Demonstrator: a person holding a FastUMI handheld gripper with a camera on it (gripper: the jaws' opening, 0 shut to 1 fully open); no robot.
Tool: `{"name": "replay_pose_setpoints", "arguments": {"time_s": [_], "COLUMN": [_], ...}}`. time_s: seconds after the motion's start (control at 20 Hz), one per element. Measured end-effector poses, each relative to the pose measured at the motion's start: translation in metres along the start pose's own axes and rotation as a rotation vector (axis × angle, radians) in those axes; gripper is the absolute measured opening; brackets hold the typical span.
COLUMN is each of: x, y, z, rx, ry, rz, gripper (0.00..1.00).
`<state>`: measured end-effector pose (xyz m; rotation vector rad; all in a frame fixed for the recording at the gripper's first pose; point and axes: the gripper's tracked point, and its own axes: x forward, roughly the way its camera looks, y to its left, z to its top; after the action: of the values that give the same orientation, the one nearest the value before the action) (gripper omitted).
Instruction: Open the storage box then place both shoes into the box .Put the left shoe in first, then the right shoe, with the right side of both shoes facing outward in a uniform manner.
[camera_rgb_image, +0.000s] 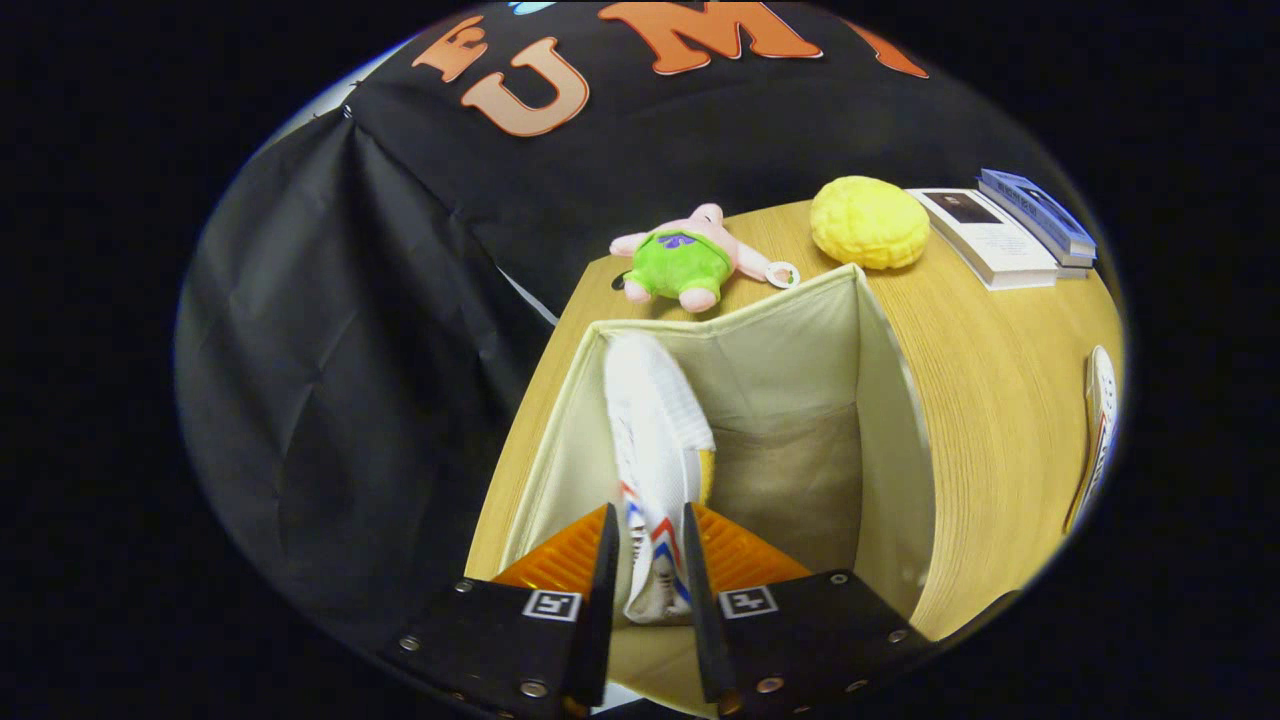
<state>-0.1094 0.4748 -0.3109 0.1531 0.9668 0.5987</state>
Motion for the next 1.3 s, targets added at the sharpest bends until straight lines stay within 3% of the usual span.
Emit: {"name": "replay_pose_setpoints", "arguments": {"time_s": [0.05,0.1,0.15,0.25,0.5,0.75,1.05,1.3], "x": [-0.001,-0.004,-0.005,-0.007,-0.028,-0.058,-0.097,-0.126], "y": [-0.001,-0.002,-0.003,-0.008,-0.031,-0.078,-0.160,-0.224], "z": [0.006,0.011,0.016,0.025,0.053,0.080,0.092,0.076], "rx": [-0.033,-0.058,-0.075,-0.091,-0.108,-0.106,-0.071,-0.025], "ry": [-0.015,-0.033,-0.053,-0.075,-0.155,-0.238,-0.308,-0.312], "rz": [-0.011,-0.021,-0.027,-0.040,-0.073,-0.158,-0.310,-0.421], "gripper": [0.60,0.72,0.90,0.98,0.98,0.99,0.98,0.98]}}
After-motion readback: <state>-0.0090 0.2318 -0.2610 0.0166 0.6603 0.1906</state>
